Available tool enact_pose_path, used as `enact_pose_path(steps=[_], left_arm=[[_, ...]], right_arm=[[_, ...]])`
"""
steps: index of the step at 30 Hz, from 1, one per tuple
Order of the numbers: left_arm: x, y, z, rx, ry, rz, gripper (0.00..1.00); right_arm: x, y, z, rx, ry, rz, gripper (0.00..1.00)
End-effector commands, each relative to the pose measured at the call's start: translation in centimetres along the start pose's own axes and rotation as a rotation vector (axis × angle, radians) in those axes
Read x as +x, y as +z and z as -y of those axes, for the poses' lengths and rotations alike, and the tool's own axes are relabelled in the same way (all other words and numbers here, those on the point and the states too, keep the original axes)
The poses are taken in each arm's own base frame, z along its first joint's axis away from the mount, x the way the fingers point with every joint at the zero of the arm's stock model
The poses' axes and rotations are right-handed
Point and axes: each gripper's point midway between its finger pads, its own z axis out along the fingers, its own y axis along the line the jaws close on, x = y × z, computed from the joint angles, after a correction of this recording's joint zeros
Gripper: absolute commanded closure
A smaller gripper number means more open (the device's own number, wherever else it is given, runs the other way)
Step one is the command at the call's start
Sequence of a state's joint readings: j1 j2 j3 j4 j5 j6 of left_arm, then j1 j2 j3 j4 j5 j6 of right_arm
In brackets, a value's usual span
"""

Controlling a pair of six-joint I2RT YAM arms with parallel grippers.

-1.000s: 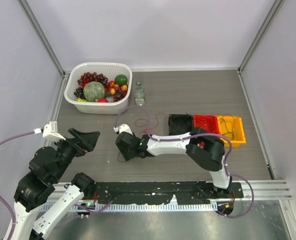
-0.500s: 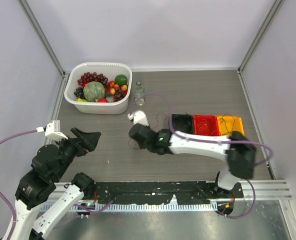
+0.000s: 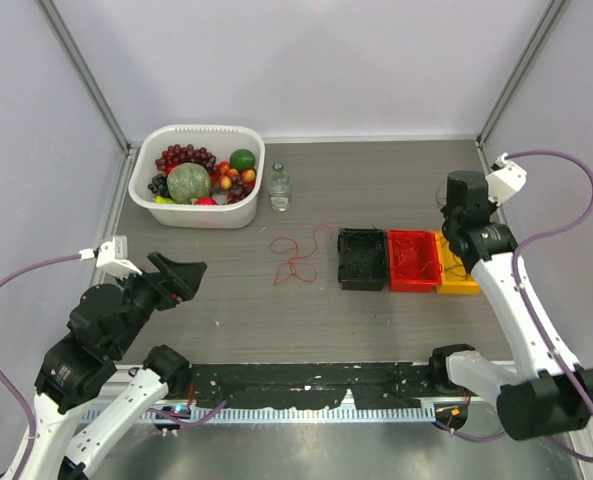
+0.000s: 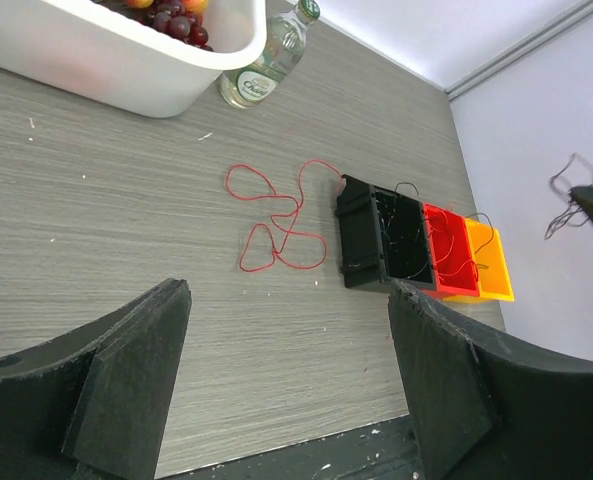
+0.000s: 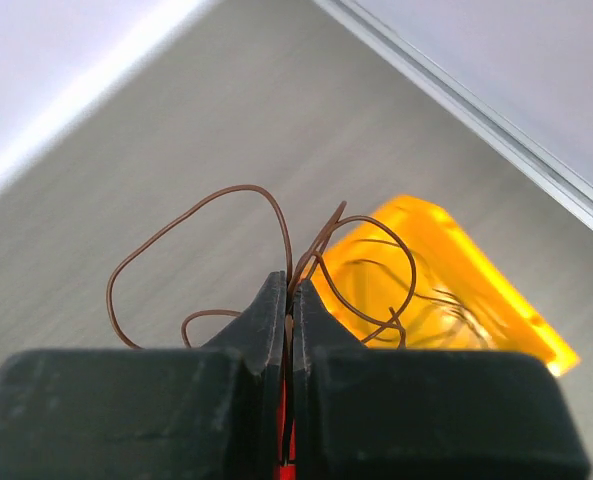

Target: Untangle the cables

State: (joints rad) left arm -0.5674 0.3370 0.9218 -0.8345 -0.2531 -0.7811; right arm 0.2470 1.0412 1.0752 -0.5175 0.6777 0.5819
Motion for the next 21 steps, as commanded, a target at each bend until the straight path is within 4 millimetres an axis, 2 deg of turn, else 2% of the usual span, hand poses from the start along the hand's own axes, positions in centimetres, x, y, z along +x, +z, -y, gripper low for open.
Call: enact_pose_path(steps=[1,3,5,7,10,12,17,18,19,21], left_arm=[[-0.6,0.0,0.6,0.026,0.005,0.022,0.16],[-0.3,0.0,0.5,0.024,0.007,0.012,0.16],[0.0,0.1,0.5,0.023,0.010,-0.002,0.16],[0.6,0.4,0.6,0.031,0.010,-0.030,0.16],[2.0,1.4,0.9,0.043,0.019,-0.092,0.14],[3.3,2.1,0.9,0.040,0.026,-0.150,0.14],[6.2,4.4,1.3,0.056,0.046,-0.272,0.14],[6.7,4.8,1.3,0.058,0.047,-0.290,0.14],[7.2,5.3,1.3,0.057,0.048,-0.309,0.14],[8.4,5.9,1.7,0.077,0.041,-0.360,0.14]], right_arm=[[6.0,5.1,7.1,0.245,0.057,-0.188,0.99],[8.2,6.8,9.7,0.328,0.082,-0.241,0.99],[9.9,7.9,11.3,0.397,0.070,-0.256,0.99],[12.0,8.6,12.0,0.417,0.049,-0.307,0.99],[13.3,8.9,12.4,0.438,0.028,-0.342,0.99],[12.8,8.9,12.5,0.438,0.012,-0.327,0.89],[9.2,7.6,11.6,0.374,-0.001,-0.247,0.36],[8.1,7.0,11.4,0.353,0.016,-0.218,0.34],[7.6,6.5,11.3,0.342,0.020,-0.210,0.27],[5.9,5.5,10.8,0.311,0.030,-0.178,0.26]])
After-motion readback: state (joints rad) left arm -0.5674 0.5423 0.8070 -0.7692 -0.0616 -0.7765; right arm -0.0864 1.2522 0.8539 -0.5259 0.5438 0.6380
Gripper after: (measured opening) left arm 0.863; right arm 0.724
